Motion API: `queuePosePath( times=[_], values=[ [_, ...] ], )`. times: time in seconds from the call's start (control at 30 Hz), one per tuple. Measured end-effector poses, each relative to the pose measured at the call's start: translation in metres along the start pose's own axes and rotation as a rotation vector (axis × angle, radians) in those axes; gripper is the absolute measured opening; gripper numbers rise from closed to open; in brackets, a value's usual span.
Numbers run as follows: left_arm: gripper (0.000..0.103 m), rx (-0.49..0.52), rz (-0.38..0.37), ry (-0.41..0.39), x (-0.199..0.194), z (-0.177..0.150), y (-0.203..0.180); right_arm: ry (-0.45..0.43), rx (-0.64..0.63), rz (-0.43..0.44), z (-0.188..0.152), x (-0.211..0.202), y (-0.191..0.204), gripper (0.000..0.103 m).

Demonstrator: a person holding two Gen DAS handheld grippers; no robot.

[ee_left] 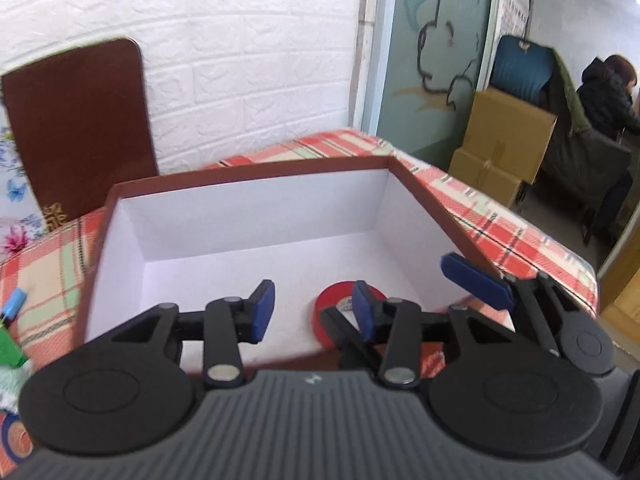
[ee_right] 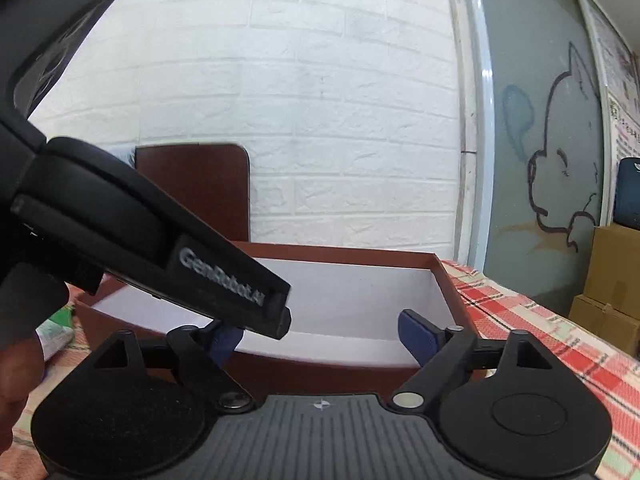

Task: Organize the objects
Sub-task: 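Carry the red tape roll in the left gripper into the brown box, then open the left gripper and move it back toward the clear tape roll, then grasp the clear packing tape roll with the right gripper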

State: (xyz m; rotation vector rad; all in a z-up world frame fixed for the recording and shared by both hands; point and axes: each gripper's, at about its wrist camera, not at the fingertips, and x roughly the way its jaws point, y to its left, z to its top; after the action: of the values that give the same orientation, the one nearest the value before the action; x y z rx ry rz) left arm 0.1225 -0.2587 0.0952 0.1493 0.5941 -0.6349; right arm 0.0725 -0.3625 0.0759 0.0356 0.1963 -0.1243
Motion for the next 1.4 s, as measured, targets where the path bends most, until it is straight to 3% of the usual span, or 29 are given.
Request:
queuePosePath(
  times=[0.13,0.3,0.4,0.6,0.73,0.93,0.97,1.07,1.17,1.3,1.4],
  values=[
    [0.046,0.014,0.025,-0.022,-0.035,-0.024,0.004,-0.005,0.060,0.022,-0.019,-0.047,0.012,0.089],
    [0.047,-0.048,0.091,0.033,-0.059,-0.065,0.038,0.188,0.108,0.152,-0.037,-0.058,0.039,0.093],
    [0.047,-0.135,0.181,0.098,-0.069,-0.098,0.077,0.254,0.113,0.213,-0.045,-0.058,0.059,0.093],
    [0.047,-0.296,0.366,0.179,-0.096,-0.153,0.156,0.362,-0.031,0.291,-0.061,-0.062,0.123,0.087],
    [0.051,-0.347,0.494,0.141,-0.123,-0.178,0.201,0.408,-0.093,0.343,-0.070,-0.066,0.150,0.083],
    [0.069,-0.424,0.711,0.053,-0.159,-0.219,0.277,0.441,-0.206,0.449,-0.072,-0.060,0.204,0.080],
    [0.077,-0.436,0.726,0.021,-0.166,-0.228,0.285,0.443,-0.220,0.476,-0.071,-0.058,0.216,0.081],
    [0.077,-0.538,0.660,-0.074,-0.184,-0.238,0.301,0.425,-0.276,0.517,-0.068,-0.043,0.256,0.081],
    [0.084,-0.507,0.652,-0.080,-0.181,-0.235,0.296,0.397,-0.301,0.534,-0.061,-0.019,0.297,0.089],
    [0.085,-0.529,0.627,-0.101,-0.183,-0.239,0.303,0.338,-0.380,0.553,-0.057,0.015,0.349,0.097],
    [0.086,-0.520,0.631,-0.095,-0.181,-0.242,0.299,0.354,-0.423,0.580,-0.060,0.030,0.366,0.089]
  ],
)
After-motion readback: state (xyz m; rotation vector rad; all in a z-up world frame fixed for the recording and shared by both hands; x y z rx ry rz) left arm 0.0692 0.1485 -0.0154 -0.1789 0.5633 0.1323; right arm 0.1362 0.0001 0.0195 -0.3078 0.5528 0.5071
